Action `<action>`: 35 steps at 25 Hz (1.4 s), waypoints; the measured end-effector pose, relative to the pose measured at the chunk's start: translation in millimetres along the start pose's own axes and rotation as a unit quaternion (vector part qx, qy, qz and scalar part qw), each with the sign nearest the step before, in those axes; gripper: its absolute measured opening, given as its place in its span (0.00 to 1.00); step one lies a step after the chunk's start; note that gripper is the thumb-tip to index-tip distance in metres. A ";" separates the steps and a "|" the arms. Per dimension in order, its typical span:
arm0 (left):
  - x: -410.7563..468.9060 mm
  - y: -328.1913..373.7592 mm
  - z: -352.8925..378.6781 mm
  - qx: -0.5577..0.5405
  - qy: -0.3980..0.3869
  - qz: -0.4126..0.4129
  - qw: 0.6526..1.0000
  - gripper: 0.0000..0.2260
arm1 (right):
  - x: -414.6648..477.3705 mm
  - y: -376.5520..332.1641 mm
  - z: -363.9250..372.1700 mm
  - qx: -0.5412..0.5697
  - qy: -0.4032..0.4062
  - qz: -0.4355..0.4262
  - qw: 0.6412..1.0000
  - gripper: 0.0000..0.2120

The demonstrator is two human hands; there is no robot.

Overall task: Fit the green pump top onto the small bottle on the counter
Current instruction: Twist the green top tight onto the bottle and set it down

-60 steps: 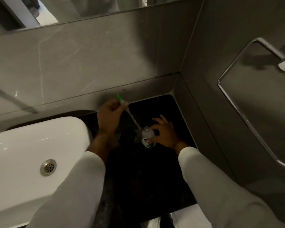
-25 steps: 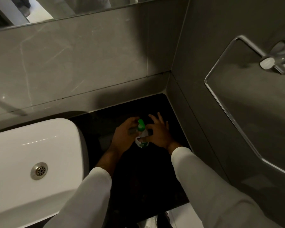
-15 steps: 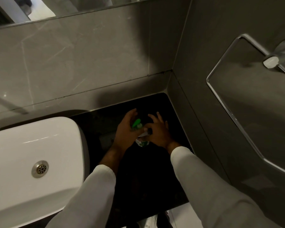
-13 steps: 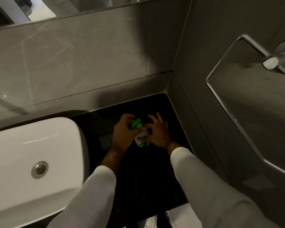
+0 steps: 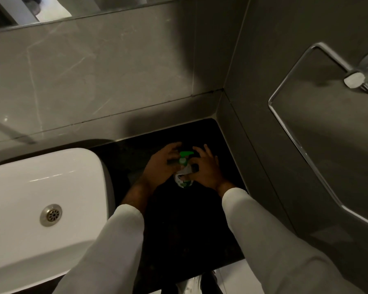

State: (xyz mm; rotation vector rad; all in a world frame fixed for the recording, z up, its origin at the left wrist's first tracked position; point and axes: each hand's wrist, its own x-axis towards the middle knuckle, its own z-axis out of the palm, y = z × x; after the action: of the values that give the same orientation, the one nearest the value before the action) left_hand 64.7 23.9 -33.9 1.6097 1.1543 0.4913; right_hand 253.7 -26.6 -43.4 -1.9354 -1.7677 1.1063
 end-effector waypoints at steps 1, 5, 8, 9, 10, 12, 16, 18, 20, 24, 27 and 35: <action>-0.6 1.4 -1.8 -0.011 -0.028 -0.003 1.000 0.34 | -0.3 0.6 -0.4 -0.001 0.001 -0.001 1.000 0.21; -4.5 8.8 5.0 0.134 0.058 -0.022 0.989 0.15 | -0.3 -2.3 4.0 -0.001 0.010 -0.002 1.000 0.18; -5.1 12.2 3.7 0.166 0.056 0.049 0.983 0.05 | 0.4 2.2 2.6 0.010 0.017 0.002 1.000 0.20; -5.7 15.6 0.9 0.157 0.036 0.057 0.985 0.05 | 0.6 4.8 0.9 0.012 0.016 0.003 1.000 0.21; -6.7 19.5 -1.6 0.141 0.016 0.050 0.989 0.06 | 0.6 6.4 0.0 0.012 0.015 0.002 1.000 0.21; -7.6 24.6 -3.2 0.139 0.013 0.026 0.990 0.10 | 0.1 5.6 1.1 0.007 0.013 0.000 1.000 0.20; -2.7 24.5 0.6 0.279 0.047 0.039 0.958 0.19 | 1.5 -0.5 5.6 0.000 0.025 -0.008 1.000 0.19; -0.1 22.9 -0.2 0.326 0.029 0.061 0.943 0.15 | 3.3 -0.6 2.7 -0.007 0.013 -0.008 1.000 0.21; 2.0 19.1 -3.4 0.328 0.003 0.092 0.940 0.11 | 5.0 0.2 -1.0 -0.014 0.001 -0.009 1.000 0.22; 7.8 13.5 -14.5 0.283 -0.071 0.145 0.945 0.11 | 4.4 0.7 -1.5 -0.019 -0.007 -0.007 1.000 0.22; 6.2 18.9 -19.1 0.228 -0.074 0.113 0.964 0.14 | 1.9 1.5 0.0 -0.004 0.004 0.000 1.000 0.21; 0.2 23.3 -9.7 0.201 -0.019 0.110 0.973 0.05 | 0.8 0.9 -2.3 -0.012 -0.001 0.002 1.000 0.20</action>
State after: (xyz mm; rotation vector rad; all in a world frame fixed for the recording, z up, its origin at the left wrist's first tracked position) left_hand 67.3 29.2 -9.4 2.1043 1.0996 0.3808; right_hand 255.9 -25.4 -42.8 -1.9532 -1.7867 1.0941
